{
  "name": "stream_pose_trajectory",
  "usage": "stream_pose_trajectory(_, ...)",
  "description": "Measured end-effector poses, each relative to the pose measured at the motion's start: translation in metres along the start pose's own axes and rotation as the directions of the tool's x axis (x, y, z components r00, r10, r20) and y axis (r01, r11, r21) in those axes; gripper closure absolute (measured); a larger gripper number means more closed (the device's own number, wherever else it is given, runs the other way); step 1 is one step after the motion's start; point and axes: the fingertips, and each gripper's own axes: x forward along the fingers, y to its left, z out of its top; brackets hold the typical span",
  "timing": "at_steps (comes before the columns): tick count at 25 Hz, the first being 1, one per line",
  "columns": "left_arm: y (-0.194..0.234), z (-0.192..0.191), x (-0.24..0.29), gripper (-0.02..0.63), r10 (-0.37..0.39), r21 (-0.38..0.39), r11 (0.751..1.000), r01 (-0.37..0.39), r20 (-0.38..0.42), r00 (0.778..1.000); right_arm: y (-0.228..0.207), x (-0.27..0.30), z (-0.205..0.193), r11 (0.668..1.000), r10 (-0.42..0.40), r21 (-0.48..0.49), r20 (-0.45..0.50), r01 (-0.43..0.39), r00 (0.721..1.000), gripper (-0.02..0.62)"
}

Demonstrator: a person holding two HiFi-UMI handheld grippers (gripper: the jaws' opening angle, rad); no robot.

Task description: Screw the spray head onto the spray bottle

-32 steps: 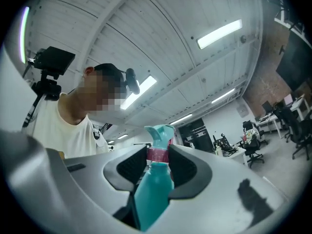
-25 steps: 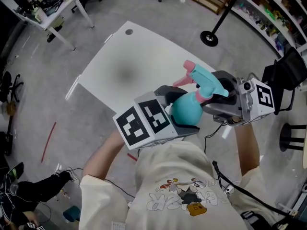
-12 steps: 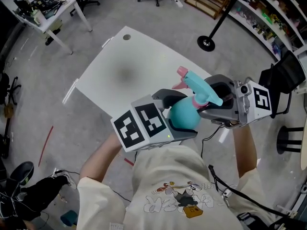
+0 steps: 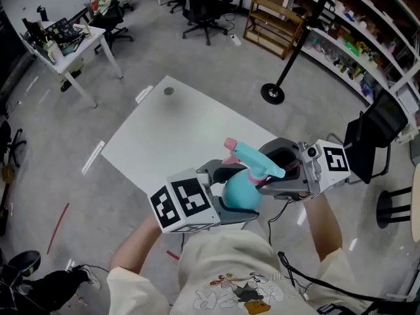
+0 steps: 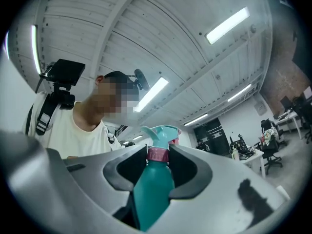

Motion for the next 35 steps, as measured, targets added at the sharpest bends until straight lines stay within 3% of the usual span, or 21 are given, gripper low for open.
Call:
stream_pose_trajectory(4, 0.01, -0.001, -0.001, 0.201, 0.091, 0.047, 0.995, -0.089, -0.03, 0.995, -0.002, -0.001, 0.0, 1.0, -0.009, -0.016, -0.029, 0.009, 1.0, 0.453)
stream_pose_trajectory(11, 0.022, -0.002, -0.007, 0.201, 0.18, 0.083, 0.981, -0.175, -0.053, 0.982, -0.011, -0.005, -0.005, 0.997, -0.061, -0.047, -0.081, 0.058, 0.995, 0.447)
stream_pose_trajectory(15, 0.026, -0.005, -0.009, 0.201, 0.21, 0.082, 0.975, -0.205, -0.056, 0.976, -0.012, -0.01, -0.012, 0.994, -0.096, -0.064, -0.16, 0.087, 0.982, 0.396)
stream_pose_trajectory(19, 0.033, -0.014, -0.007, 0.201, 0.257, 0.107, 0.963, -0.247, -0.098, 0.961, -0.011, -0.014, -0.01, 0.991, -0.12, -0.078, -0.233, 0.105, 0.965, 0.39)
stream_pose_trajectory(23, 0.04, -0.024, -0.005, 0.201, 0.313, 0.126, 0.947, -0.296, -0.146, 0.938, -0.01, -0.008, -0.016, 0.987, -0.154, -0.101, -0.389, 0.124, 0.908, 0.39)
stream_pose_trajectory(29, 0.049, -0.026, -0.008, 0.201, 0.362, 0.124, 0.931, -0.344, -0.17, 0.917, -0.023, 0.0, -0.029, 0.97, -0.241, -0.168, -0.598, 0.174, 0.764, 0.391)
stream_pose_trajectory(31, 0.05, -0.025, -0.008, 0.201, 0.369, 0.121, 0.928, -0.352, -0.172, 0.913, -0.022, 0.003, -0.031, 0.97, -0.242, -0.172, -0.622, 0.172, 0.745, 0.391)
stream_pose_trajectory(35, 0.052, -0.027, -0.009, 0.201, 0.39, 0.127, 0.919, -0.372, -0.178, 0.903, -0.025, 0.001, -0.032, 0.966, -0.259, -0.186, -0.629, 0.181, 0.733, 0.429)
